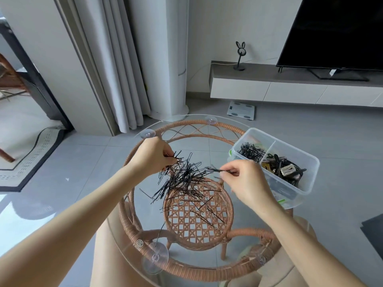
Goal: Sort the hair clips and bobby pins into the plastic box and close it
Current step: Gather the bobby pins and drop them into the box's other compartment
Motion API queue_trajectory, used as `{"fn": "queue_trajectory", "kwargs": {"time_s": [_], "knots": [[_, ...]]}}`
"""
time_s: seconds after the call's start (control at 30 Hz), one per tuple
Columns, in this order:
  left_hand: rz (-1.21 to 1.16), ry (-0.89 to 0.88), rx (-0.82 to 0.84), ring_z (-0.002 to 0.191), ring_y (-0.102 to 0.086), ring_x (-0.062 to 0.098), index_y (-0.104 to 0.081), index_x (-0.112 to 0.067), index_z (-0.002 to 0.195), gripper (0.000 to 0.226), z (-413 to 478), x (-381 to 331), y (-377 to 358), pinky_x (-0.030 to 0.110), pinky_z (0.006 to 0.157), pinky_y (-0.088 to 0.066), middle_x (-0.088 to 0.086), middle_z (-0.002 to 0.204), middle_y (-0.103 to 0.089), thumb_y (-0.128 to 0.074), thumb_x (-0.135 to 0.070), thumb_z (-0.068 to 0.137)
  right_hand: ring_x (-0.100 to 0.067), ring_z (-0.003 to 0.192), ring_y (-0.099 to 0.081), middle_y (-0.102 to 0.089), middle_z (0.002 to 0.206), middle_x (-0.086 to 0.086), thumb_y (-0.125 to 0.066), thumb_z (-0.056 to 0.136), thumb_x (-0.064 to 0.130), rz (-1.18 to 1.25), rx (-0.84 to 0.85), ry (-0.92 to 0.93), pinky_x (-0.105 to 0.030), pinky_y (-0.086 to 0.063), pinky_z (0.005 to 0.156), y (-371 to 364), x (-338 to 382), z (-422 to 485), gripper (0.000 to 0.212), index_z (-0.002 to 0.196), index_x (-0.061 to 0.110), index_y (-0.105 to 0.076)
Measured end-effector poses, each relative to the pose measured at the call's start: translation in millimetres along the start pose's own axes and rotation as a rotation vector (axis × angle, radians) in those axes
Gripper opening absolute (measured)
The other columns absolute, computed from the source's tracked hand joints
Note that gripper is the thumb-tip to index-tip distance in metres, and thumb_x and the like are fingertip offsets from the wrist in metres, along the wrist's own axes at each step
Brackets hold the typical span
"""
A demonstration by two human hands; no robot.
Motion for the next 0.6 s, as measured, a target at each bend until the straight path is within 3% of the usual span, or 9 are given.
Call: {"fn": "queue_trajectory", "kwargs": {"time_s": [0.07, 0.1, 0.17, 0.27, 0.33, 0.37, 0.47, 0.6], "knots": [[-0.009, -0.007, -0.017, 0.073, -0.067, 0.026, -0.075, -0.011, 0.08, 0.012, 2.2, -1.8, 5.5, 0.03, 0.065, -0.051, 0.009, 0.068, -0.07, -0.069, -0.021, 0.077, -0.008, 0.062, -0.057, -0.073, 0.087, -0.008, -0.066, 0.08, 0.004, 0.045, -0.069, -0.016, -0.013, -0.049, 0.063, 17.6, -4.9, 7.7, 0.014, 0.092, 0.004, -0.073], [-0.019, -0.005, -0.022, 0.071, -0.067, 0.025, -0.075, -0.012, 0.082, 0.012, 3.8, -3.2, 7.9, 0.029, 0.066, -0.051, 0.008, 0.069, -0.069, -0.069, -0.021, 0.077, -0.009, 0.058, -0.057, -0.073, 0.085, -0.009, -0.066, 0.079, 0.004, 0.054, -0.111, -0.036, -0.022, -0.052, 0.064, 26.8, -10.1, 13.7, 0.013, 0.09, 0.004, -0.073], [-0.038, 0.006, -0.023, 0.061, -0.064, 0.022, -0.074, -0.014, 0.083, 0.011, 6.0, -5.2, 11.1, 0.027, 0.062, -0.051, 0.004, 0.063, -0.065, -0.07, -0.022, 0.077, -0.016, 0.055, -0.059, -0.073, 0.083, -0.011, -0.065, 0.079, 0.003, 0.018, -0.191, -0.096, -0.027, -0.05, 0.066, 42.3, -24.4, 27.3, 0.012, 0.087, 0.004, -0.073], [-0.06, 0.017, -0.032, 0.059, -0.064, 0.022, -0.075, -0.012, 0.084, 0.013, 9.4, -11.1, 15.0, 0.029, 0.064, -0.052, 0.0, 0.059, -0.063, -0.071, -0.022, 0.076, -0.038, 0.07, -0.065, -0.072, 0.083, -0.021, -0.06, 0.077, 0.001, -0.119, -0.259, -0.185, -0.036, -0.055, 0.071, 55.2, -45.3, 51.7, 0.011, 0.075, -0.003, -0.07], [-0.074, 0.02, -0.027, 0.06, -0.064, 0.022, -0.075, -0.013, 0.084, 0.013, 11.7, -17.4, 16.6, 0.028, 0.064, -0.051, -0.001, 0.056, -0.061, -0.071, -0.021, 0.076, -0.045, 0.073, -0.057, -0.062, 0.073, -0.03, -0.054, 0.076, -0.004, -0.244, -0.226, -0.246, -0.033, -0.051, 0.063, 53.0, -56.7, 68.4, 0.021, 0.062, 0.001, -0.069], [-0.076, 0.021, -0.021, 0.06, -0.064, 0.022, -0.075, -0.013, 0.085, 0.013, 12.3, -20.3, 17.4, 0.026, 0.063, -0.05, 0.0, 0.056, -0.061, -0.071, -0.021, 0.076, -0.042, 0.069, -0.053, -0.056, 0.067, -0.027, -0.052, 0.076, -0.005, -0.27, -0.197, -0.282, -0.028, -0.045, 0.06, 48.2, -61.2, 74.8, 0.027, 0.056, 0.006, -0.066], [-0.079, 0.002, -0.019, 0.064, -0.067, 0.023, -0.075, -0.012, 0.085, 0.013, 16.8, -32.6, 20.7, 0.025, 0.06, -0.049, 0.003, 0.059, -0.064, -0.07, -0.02, 0.077, -0.033, 0.069, -0.056, -0.052, 0.059, -0.013, -0.058, 0.08, 0.002, -0.305, -0.098, -0.346, -0.024, -0.037, 0.056, 33.4, -69.4, 89.2, 0.021, 0.06, 0.002, -0.061], [-0.11, -0.03, -0.015, 0.062, -0.065, 0.022, -0.075, -0.012, 0.083, 0.012, 29.2, -55.9, 23.7, 0.015, 0.052, -0.044, 0.008, 0.067, -0.072, -0.069, -0.02, 0.078, -0.032, 0.071, -0.056, -0.058, 0.065, -0.009, -0.063, 0.084, 0.012, -0.294, 0.013, -0.302, -0.031, -0.044, 0.061, 30.5, -65.7, 94.3, 0.02, 0.065, 0.003, -0.062]]}}
Point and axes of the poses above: each hand's wrist, its own z-axis towards the middle knuckle, its own y-axis out of the back of the hand, x = y × z, the point moved 6 cm from there along z, towards the middle knuckle
